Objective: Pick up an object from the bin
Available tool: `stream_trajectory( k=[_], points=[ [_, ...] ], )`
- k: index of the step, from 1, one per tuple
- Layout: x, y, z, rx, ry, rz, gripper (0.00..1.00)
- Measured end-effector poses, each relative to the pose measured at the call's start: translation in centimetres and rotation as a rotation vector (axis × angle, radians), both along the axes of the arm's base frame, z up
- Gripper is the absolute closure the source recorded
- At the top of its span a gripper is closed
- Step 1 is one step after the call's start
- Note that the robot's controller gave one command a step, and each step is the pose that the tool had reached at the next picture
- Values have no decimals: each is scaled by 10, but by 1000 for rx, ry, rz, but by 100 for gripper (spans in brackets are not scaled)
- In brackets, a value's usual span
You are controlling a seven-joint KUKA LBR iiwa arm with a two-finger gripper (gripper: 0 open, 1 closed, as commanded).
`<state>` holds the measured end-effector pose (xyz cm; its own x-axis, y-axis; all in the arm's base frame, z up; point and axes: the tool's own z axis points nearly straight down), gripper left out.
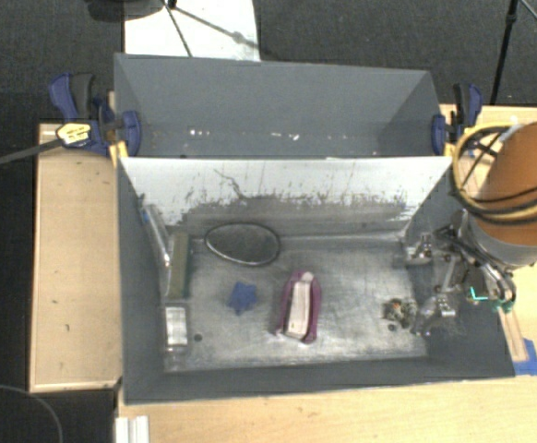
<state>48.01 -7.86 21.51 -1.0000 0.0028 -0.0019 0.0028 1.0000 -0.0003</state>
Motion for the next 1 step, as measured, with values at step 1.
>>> stream_trajectory(
  k=[1],
  points=[
    [8, -61, -144, -2, -7, 61, 0]
  ],
)
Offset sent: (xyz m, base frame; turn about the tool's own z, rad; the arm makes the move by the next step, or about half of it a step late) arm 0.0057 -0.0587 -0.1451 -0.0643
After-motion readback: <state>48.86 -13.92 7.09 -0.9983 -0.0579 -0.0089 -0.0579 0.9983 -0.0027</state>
